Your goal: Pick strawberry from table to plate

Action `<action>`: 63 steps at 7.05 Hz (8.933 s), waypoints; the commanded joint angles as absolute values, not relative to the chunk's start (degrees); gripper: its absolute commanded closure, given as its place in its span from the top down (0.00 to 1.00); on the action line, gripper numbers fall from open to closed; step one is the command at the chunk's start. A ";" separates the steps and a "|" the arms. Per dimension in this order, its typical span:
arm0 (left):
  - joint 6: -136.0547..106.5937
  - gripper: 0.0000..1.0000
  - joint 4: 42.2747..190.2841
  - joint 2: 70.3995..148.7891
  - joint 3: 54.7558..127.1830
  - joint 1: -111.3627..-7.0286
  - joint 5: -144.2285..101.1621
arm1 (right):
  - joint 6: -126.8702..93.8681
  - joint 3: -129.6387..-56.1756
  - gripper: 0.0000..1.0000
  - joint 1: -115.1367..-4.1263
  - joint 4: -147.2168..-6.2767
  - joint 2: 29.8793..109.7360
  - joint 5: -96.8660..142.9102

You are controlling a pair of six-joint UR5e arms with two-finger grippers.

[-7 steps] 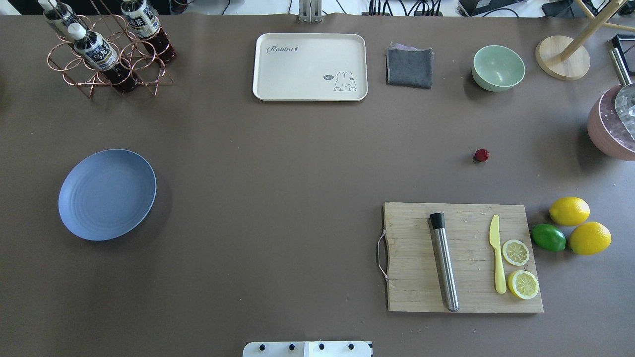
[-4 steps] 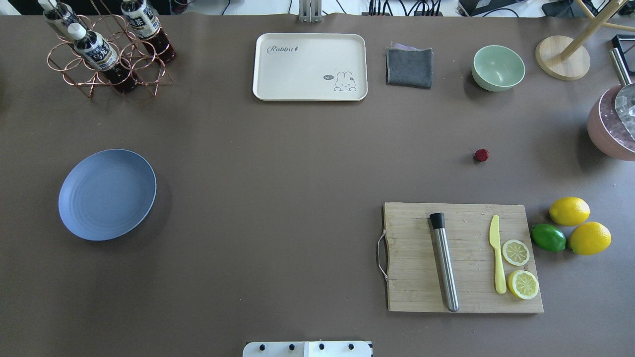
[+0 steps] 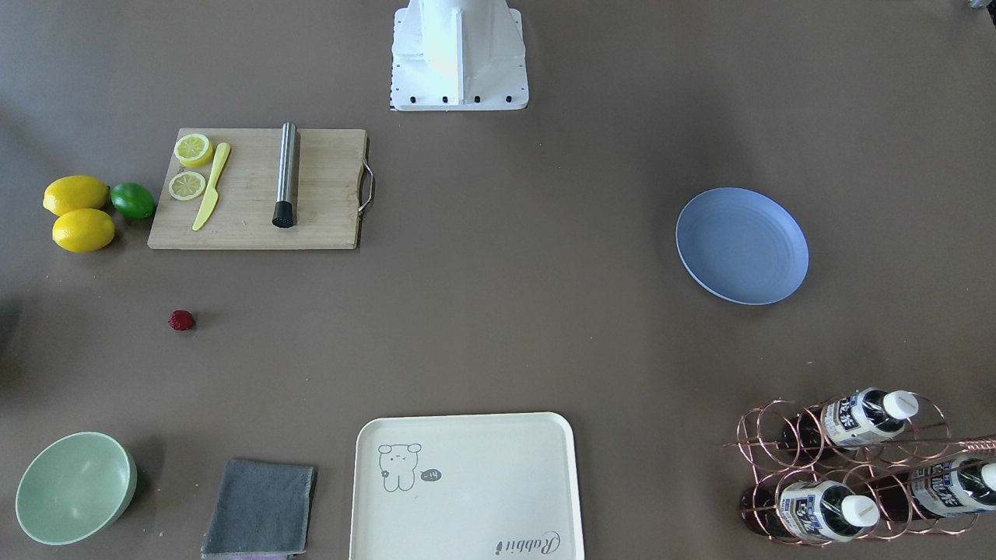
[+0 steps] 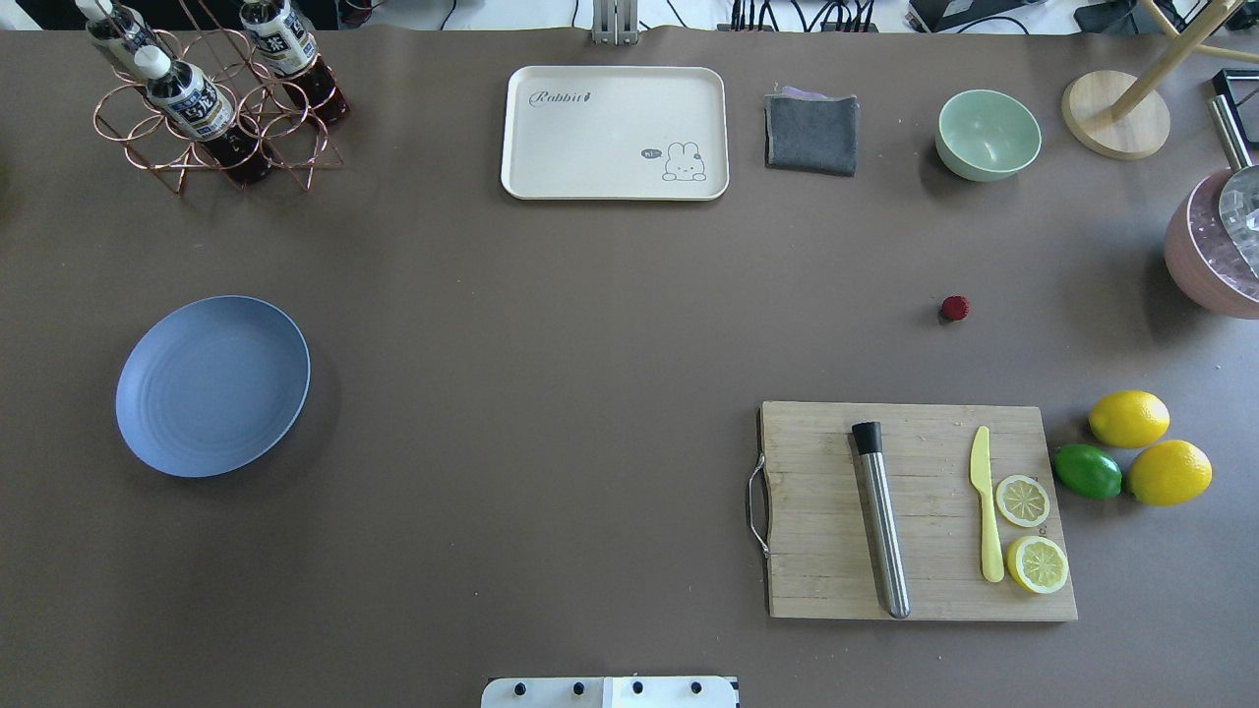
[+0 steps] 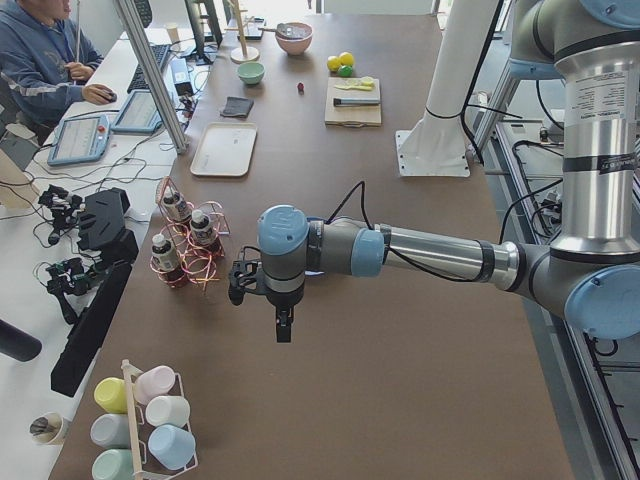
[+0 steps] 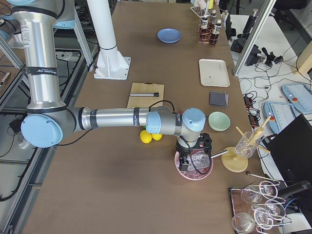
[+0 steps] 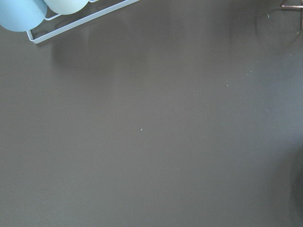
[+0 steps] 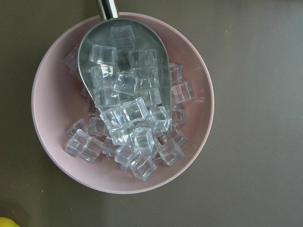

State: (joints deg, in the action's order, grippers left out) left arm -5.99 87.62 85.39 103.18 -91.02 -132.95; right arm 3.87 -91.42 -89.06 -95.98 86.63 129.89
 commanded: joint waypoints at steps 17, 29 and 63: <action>-48.34 0.98 153.45 86.57 84.02 -49.75 -121.99 | -23.12 -102.92 1.00 -72.33 -82.88 86.84 129.29; -69.61 0.00 141.74 110.88 85.95 -46.97 -123.19 | -23.20 -103.01 1.00 -72.33 -82.88 86.84 129.37; -19.39 0.99 112.28 90.70 100.63 -76.18 -135.69 | -73.71 -90.61 0.00 -45.36 -74.84 62.00 115.14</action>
